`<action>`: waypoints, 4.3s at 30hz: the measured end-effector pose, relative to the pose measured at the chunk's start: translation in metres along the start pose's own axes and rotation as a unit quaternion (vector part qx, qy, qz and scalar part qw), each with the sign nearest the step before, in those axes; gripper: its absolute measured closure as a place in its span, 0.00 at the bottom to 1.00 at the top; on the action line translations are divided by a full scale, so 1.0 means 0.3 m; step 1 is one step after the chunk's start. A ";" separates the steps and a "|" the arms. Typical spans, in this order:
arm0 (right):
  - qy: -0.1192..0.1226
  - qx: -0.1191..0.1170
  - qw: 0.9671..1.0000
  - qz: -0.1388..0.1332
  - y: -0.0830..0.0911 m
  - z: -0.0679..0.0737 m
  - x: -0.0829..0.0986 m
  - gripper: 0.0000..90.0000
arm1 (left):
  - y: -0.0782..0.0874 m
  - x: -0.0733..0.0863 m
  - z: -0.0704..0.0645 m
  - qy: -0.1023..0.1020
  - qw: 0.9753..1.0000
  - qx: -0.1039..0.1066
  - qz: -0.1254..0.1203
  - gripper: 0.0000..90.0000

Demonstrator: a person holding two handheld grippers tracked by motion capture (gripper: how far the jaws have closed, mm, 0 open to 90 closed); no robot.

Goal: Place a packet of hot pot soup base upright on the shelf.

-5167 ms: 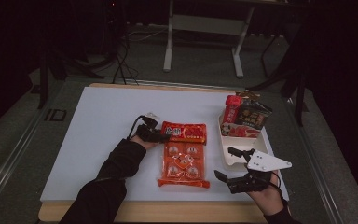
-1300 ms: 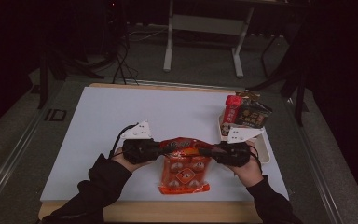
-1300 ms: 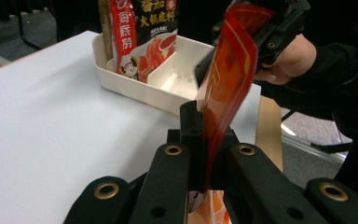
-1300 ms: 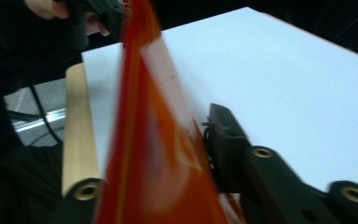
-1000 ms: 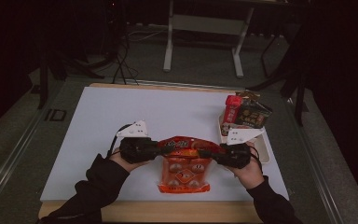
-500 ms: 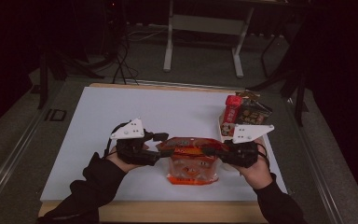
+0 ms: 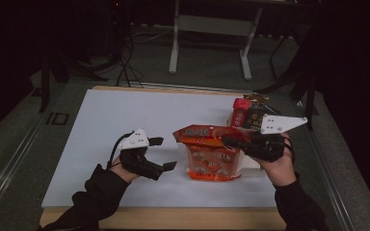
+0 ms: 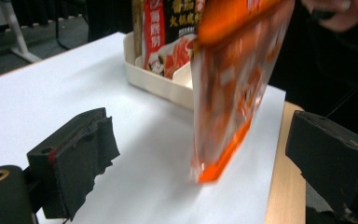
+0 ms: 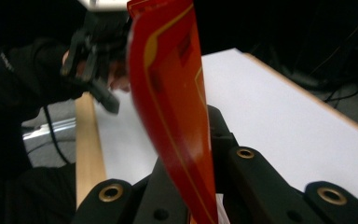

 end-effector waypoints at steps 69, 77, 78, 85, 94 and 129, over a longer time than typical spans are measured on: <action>-0.108 0.187 0.974 -0.074 0.356 -0.299 0.125 1.00 | 0.038 0.342 0.041 0.055 0.997 -0.047 0.027 0.07; -0.124 0.182 0.973 -0.063 0.325 -0.310 0.189 1.00 | 0.037 0.345 0.042 0.057 0.997 -0.046 0.028 0.07; -0.126 0.182 0.973 -0.065 0.324 -0.312 0.198 1.00 | 0.036 0.346 0.043 0.057 0.997 -0.046 0.029 0.07; -0.143 0.185 0.970 -0.060 0.338 -0.324 0.268 1.00 | 0.031 0.352 0.041 0.057 0.997 -0.043 0.033 0.07; -0.167 0.198 0.964 -0.052 0.392 -0.337 0.365 0.99 | 0.024 0.356 0.039 0.058 0.997 -0.042 0.036 0.07; -0.065 0.217 0.968 -0.106 0.392 -0.231 -0.005 0.23 | 0.029 0.355 0.040 0.058 0.997 -0.042 0.031 0.07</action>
Point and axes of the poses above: each handheld gripper's, and its own axes: y roughly backward along the jaws, x roughly out of its underside, z roughly to its left, the point moved 8 cm from there along -y, roughly forward along the jaws, and after that the axes turned 5 degrees about -x, right-handed, at the moved point
